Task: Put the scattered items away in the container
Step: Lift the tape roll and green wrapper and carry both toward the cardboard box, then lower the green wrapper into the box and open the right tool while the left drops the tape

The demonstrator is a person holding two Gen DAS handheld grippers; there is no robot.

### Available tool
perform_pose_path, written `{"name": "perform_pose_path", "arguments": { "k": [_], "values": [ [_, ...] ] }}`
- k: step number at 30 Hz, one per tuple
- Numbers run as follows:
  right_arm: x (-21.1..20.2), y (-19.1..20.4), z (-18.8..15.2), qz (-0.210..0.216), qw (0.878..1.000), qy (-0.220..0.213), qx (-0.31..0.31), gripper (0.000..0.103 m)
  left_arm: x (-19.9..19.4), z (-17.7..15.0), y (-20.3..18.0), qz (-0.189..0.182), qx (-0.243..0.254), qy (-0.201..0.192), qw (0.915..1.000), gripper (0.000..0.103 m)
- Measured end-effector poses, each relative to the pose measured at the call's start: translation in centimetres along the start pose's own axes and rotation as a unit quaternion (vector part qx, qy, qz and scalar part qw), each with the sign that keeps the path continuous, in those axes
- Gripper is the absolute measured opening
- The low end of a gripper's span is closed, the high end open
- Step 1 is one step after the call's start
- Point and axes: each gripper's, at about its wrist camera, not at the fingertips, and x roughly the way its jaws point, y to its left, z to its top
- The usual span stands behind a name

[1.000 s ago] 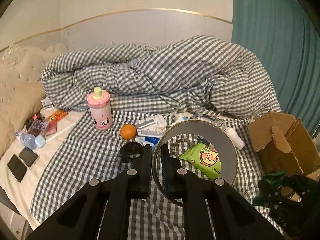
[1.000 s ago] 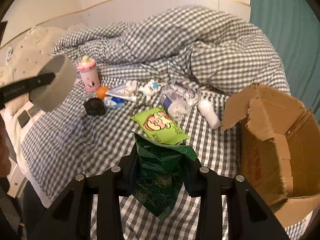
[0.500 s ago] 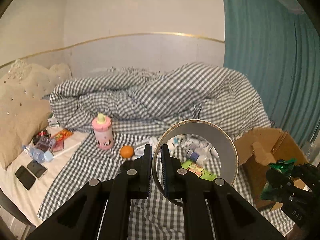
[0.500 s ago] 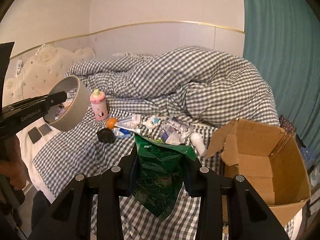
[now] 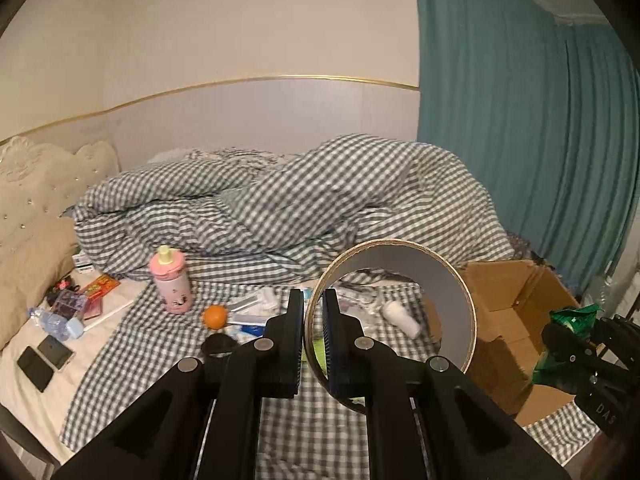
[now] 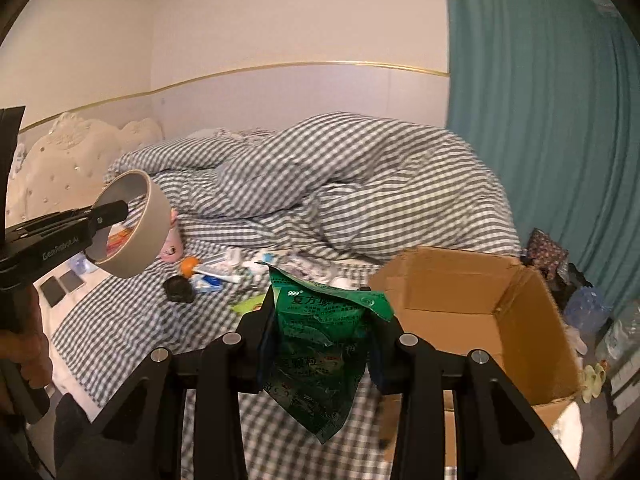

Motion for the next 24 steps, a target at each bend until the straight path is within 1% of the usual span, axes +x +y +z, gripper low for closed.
{"name": "perform_pose_path", "arguments": {
  "k": [4, 7, 13, 18, 24],
  "values": [
    [-0.6, -2.5, 0.0, -0.025, 1.000, -0.003, 0.005, 0.036, 0.9, 0.2, -2.4, -0.015, 0.012, 0.000, 0.9998, 0.009],
    [-0.8, -4.4, 0.0, -0.049, 0.999, -0.004, 0.006, 0.036, 1.7, 0.3, -4.4, -0.033, 0.022, 0.005, 0.9992, 0.009],
    [-0.3, -8.5, -0.6, -0.091, 0.996, 0.002, 0.017, 0.036, 2.9, 0.5, -8.1, -0.067, 0.038, 0.012, 0.9970, 0.009],
    [0.1, -12.3, -1.1, -0.120, 0.992, 0.010, 0.036, 0.036, 4.3, 0.9, -11.3, -0.100, 0.037, 0.020, 0.9941, 0.009],
    [0.2, -16.4, -1.7, -0.148, 0.987, 0.021, 0.052, 0.036, 6.3, 1.1, -16.2, -0.135, 0.057, 0.028, 0.9888, 0.009]
  ]
}}
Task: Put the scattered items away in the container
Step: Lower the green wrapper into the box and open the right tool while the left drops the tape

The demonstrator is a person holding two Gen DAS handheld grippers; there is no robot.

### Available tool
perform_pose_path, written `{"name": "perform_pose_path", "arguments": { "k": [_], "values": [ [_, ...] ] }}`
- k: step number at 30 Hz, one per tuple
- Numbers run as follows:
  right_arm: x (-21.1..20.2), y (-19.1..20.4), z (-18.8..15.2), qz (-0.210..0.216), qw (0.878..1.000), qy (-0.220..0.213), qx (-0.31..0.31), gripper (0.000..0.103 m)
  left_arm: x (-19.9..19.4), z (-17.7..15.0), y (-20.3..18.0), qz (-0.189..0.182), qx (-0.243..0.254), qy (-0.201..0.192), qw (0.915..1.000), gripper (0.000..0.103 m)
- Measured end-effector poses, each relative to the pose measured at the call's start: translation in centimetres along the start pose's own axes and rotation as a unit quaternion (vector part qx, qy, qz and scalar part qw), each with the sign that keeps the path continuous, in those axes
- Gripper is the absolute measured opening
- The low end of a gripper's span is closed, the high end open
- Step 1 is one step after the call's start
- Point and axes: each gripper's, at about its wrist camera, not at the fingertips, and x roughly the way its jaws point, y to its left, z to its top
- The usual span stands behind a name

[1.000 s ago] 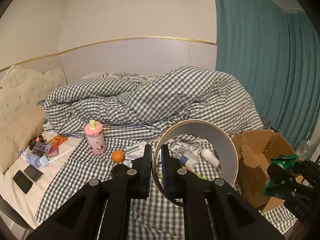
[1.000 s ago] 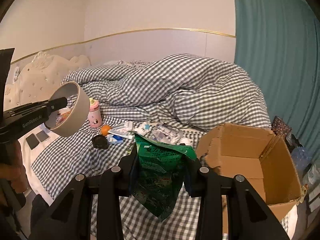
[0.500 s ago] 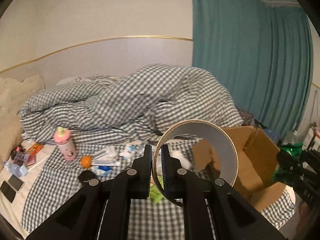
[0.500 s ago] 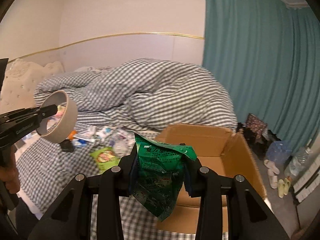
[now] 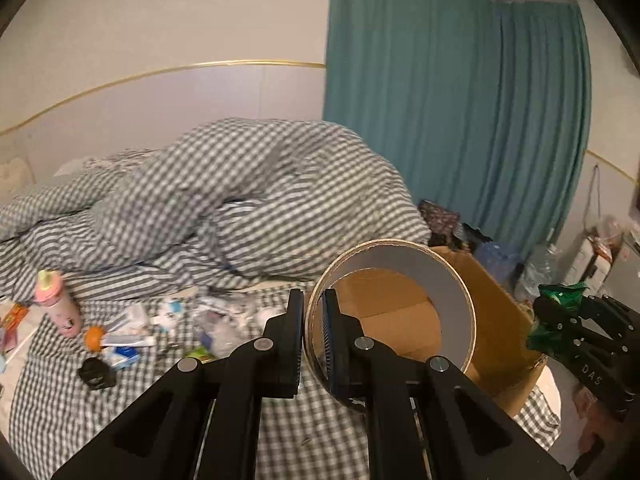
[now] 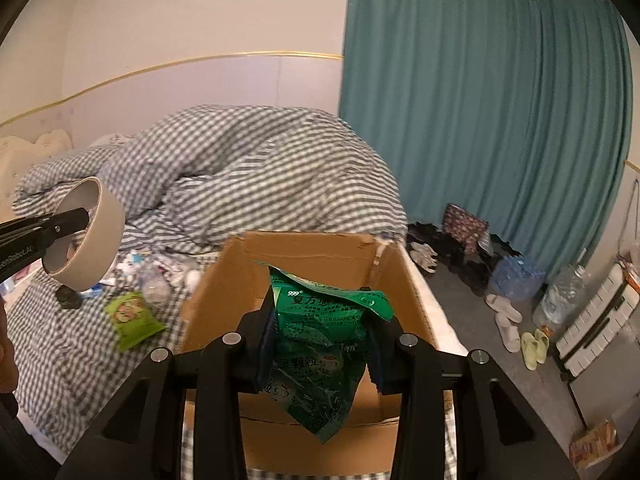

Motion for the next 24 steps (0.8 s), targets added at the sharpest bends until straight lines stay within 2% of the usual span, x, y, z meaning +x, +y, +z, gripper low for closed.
{"name": "perform_pose_path", "arguments": {
  "k": [7, 17, 19, 21, 22, 24],
  "values": [
    [2.9, -2.8, -0.6, -0.009, 1.000, 0.024, 0.013, 0.036, 3.6, 0.1, -4.4, -0.028, 0.024, 0.013, 0.9992, 0.009],
    [6.8, -3.5, -2.1, 0.001, 0.998, 0.059, 0.020, 0.038, 7.8, -0.1, -6.6, -0.042, 0.035, 0.039, 0.9977, 0.009],
    [7.4, -3.8, -2.3, -0.008, 0.998, 0.062, 0.021, 0.048, 8.4, -0.3, -6.9, -0.043, 0.036, 0.045, 0.9974, 0.009],
    [7.6, -4.1, -2.4, -0.015, 0.998, 0.055, 0.029, 0.083, 9.1, -0.6, -7.1, -0.044, 0.037, 0.051, 0.9970, 0.009],
    [7.4, -4.4, -2.4, -0.015, 0.998, 0.048, 0.034, 0.086, 9.5, -0.8, -7.3, -0.046, 0.038, 0.054, 0.9968, 0.009],
    [7.1, -5.0, -2.2, -0.019, 0.998, 0.036, 0.043, 0.087, 10.1, -1.1, -7.6, -0.046, 0.041, 0.059, 0.9963, 0.009]
  ]
}}
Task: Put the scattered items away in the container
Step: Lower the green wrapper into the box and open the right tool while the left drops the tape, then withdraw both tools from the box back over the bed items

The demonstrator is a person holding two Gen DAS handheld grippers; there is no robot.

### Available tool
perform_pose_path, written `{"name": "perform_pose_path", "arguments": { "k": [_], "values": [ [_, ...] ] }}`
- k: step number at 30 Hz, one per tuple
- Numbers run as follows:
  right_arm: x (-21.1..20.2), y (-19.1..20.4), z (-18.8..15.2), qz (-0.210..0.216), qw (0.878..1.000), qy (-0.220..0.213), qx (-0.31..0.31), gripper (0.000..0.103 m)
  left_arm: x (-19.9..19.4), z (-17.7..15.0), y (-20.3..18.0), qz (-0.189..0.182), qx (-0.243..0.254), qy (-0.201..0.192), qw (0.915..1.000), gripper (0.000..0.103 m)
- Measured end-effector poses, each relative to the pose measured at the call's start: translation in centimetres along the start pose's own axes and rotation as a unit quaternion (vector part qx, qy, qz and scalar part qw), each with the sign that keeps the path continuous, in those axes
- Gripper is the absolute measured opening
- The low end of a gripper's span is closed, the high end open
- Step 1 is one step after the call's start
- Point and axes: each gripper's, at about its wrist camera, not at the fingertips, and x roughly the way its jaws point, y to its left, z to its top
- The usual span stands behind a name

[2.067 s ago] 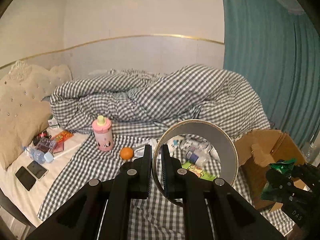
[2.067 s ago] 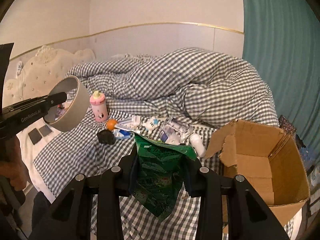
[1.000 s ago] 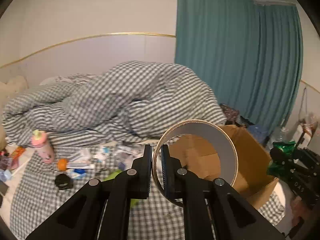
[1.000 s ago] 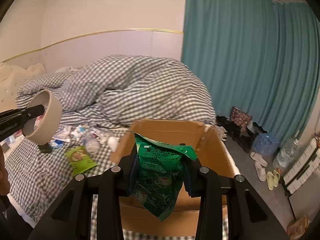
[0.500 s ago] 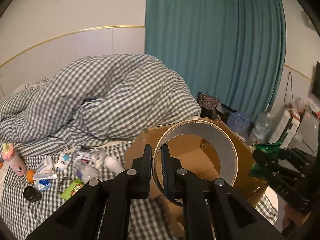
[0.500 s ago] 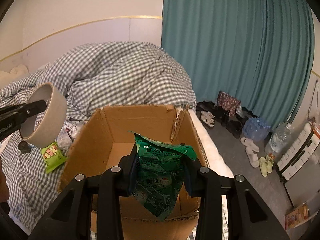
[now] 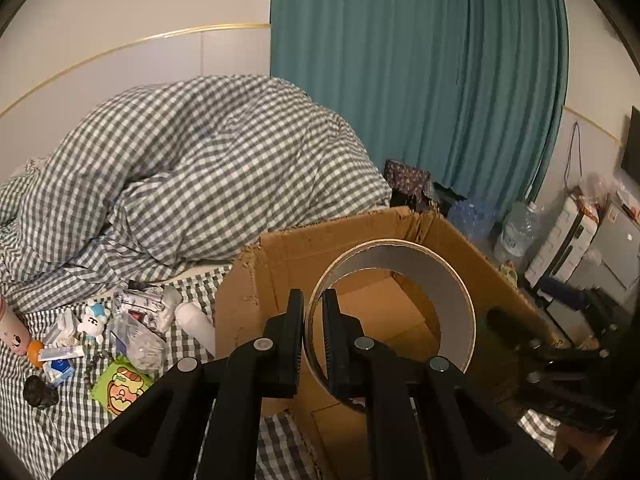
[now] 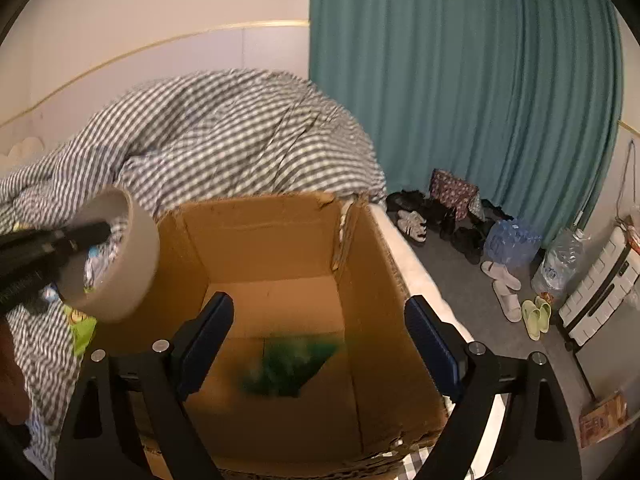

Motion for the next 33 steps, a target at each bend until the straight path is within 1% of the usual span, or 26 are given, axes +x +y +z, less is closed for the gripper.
{"name": "perform_pose_path", "arguments": {
  "k": [6, 12, 13, 14, 15, 16, 17, 18, 20, 22, 28, 31, 33],
  "values": [
    [-0.5, -1.6, 0.6, -0.011, 0.999, -0.020, 0.022, 0.087, 1.9, -0.5, -1.1, -0.007, 0.008, 0.017, 0.9998, 0.009],
    [-0.9, -2.5, 0.9, -0.014, 0.999, -0.029, 0.033, 0.087, 3.4, -0.9, -2.2, -0.016, 0.020, 0.035, 0.9990, 0.010],
    [-1.0, -2.6, 0.9, -0.015, 0.999, -0.030, 0.035, 0.087, 3.7, -1.0, -2.5, -0.016, 0.022, 0.040, 0.9988, 0.013],
    [-1.1, -2.8, 0.9, -0.016, 0.999, -0.030, 0.035, 0.087, 3.8, -1.0, -2.6, -0.019, 0.023, 0.044, 0.9986, 0.022],
    [-1.1, -2.9, 0.9, -0.017, 0.999, -0.031, 0.037, 0.087, 3.9, -1.1, -2.7, -0.021, 0.022, 0.047, 0.9984, 0.038],
    [-1.2, -3.0, 0.9, -0.017, 0.999, -0.032, 0.038, 0.087, 3.9, -1.1, -2.8, -0.023, 0.021, 0.049, 0.9983, 0.050],
    [-1.3, -3.0, 0.9, -0.018, 0.998, -0.034, 0.040, 0.088, 3.9, -1.1, -2.7, -0.021, 0.019, 0.049, 0.9984, 0.075],
    [-1.5, -3.0, 0.9, -0.018, 0.998, -0.035, 0.041, 0.088, 3.7, -1.1, -2.7, -0.020, 0.018, 0.046, 0.9986, 0.092],
    [-1.7, -2.9, 1.0, -0.018, 0.998, -0.037, 0.041, 0.088, 3.0, -0.9, -2.4, -0.025, 0.012, 0.033, 0.9991, 0.096],
    [-2.1, -2.7, 1.1, -0.019, 0.998, -0.040, 0.040, 0.088, 2.7, -0.7, -2.3, -0.031, 0.010, 0.035, 0.9988, 0.102],
    [-3.6, -1.7, 1.6, -0.020, 0.998, -0.050, 0.038, 0.088, 0.9, -0.5, -1.2, -0.033, 0.003, 0.026, 0.9991, 0.103],
    [-4.4, -0.7, 2.0, -0.020, 0.998, -0.056, 0.033, 0.090, -0.2, -0.6, -0.1, -0.024, -0.002, 0.022, 0.9995, 0.103],
    [-5.1, 0.0, 2.3, -0.021, 0.997, -0.063, 0.032, 0.094, -0.8, -0.7, 0.7, -0.014, -0.004, 0.023, 0.9996, 0.103]
  ]
}}
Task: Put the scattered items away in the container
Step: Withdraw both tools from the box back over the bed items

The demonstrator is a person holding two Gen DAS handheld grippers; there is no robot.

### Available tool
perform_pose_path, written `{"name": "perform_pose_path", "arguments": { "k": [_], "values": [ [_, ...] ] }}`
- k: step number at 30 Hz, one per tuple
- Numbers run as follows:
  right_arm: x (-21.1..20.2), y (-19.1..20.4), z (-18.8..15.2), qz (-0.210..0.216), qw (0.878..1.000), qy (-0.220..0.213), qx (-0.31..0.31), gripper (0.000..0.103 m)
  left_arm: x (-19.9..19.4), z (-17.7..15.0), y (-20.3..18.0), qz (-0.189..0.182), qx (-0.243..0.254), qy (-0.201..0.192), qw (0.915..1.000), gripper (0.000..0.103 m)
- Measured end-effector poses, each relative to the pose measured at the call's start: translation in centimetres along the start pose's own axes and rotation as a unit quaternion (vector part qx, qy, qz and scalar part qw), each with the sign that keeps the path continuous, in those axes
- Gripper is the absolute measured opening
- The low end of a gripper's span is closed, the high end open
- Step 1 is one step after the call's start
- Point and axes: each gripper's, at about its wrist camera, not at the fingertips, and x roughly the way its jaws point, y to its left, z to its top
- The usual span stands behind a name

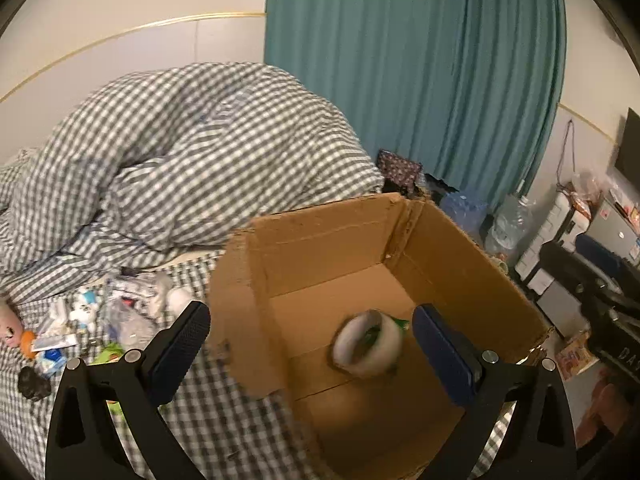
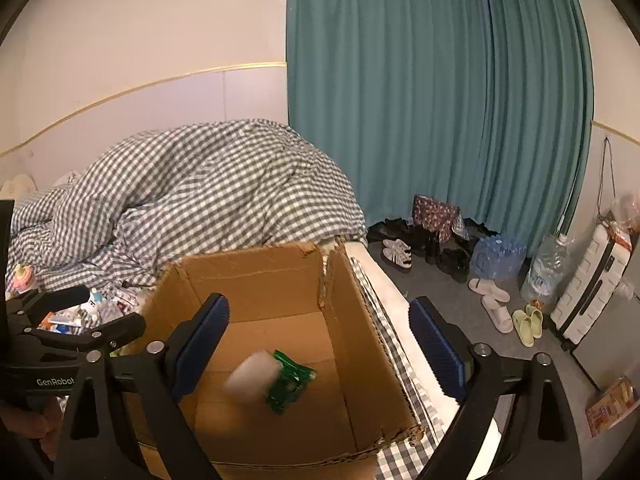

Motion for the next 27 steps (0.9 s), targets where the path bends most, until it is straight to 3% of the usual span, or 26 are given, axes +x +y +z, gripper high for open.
{"name": "perform_pose_path", "arguments": {
  "k": [7, 16, 27],
  "values": [
    [-2.3, 3.5, 1.2, 0.013, 1.000, -0.023, -0.015, 0.103, -3.1, -0.4, 4.6, 0.037, -0.028, -0.012, 0.9989, 0.103],
    [-4.5, 10.0, 2.2, 0.038, 0.997, -0.040, -0.044, 0.103, -7.6, -1.8, 11.7, 0.089, -0.058, -0.027, 0.9939, 0.103],
    [-6.2, 18.8, 2.2, 0.090, 0.991, -0.050, -0.085, 0.103, -13.5, -4.7, 20.4, 0.162, -0.109, -0.049, 0.9795, 0.103]
  ]
}}
